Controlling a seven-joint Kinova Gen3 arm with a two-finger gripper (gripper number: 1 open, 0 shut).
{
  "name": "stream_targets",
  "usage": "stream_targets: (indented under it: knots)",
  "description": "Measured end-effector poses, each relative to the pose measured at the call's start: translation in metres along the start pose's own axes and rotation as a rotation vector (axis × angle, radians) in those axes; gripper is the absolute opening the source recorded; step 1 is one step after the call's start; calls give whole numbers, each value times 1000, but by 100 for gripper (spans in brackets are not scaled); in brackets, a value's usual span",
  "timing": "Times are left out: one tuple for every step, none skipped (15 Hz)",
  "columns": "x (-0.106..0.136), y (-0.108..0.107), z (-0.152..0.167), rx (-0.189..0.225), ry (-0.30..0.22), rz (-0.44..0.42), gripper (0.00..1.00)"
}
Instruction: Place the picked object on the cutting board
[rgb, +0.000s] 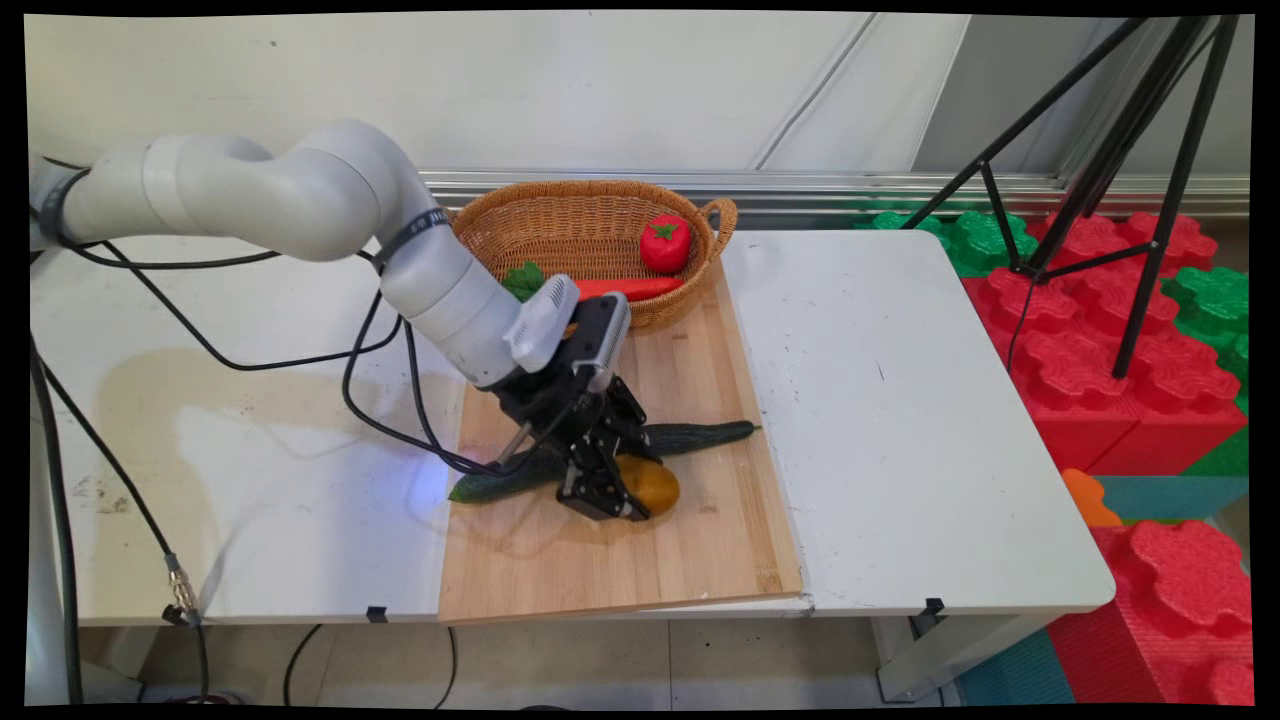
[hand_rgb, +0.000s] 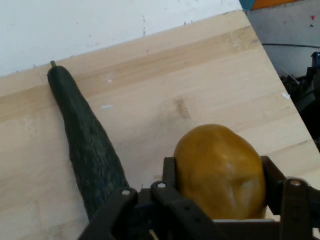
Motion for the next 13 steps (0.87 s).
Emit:
stream_targets:
  knots:
    - [0, 0, 3, 0, -3, 0, 0]
    - [1, 1, 6, -1, -7, -1, 0]
    - [1, 1, 9, 0, -10, -1, 0]
    - [1, 1, 11, 0, -12, -1, 0]
    - [2, 2, 13, 1, -14, 0, 0]
    - [2, 2, 14, 4, -14, -1, 0]
    - [3, 2, 15, 6, -15, -1, 0]
    - [3, 3, 16, 9, -16, -1, 0]
    - [4, 3, 17, 12, -17, 0, 0]
    - [4, 3, 17, 15, -16, 0, 100]
    - [5, 3, 17, 16, -16, 2, 100]
    - [6, 3, 17, 19, -15, 3, 100]
    - [6, 3, 16, 24, -14, 3, 100]
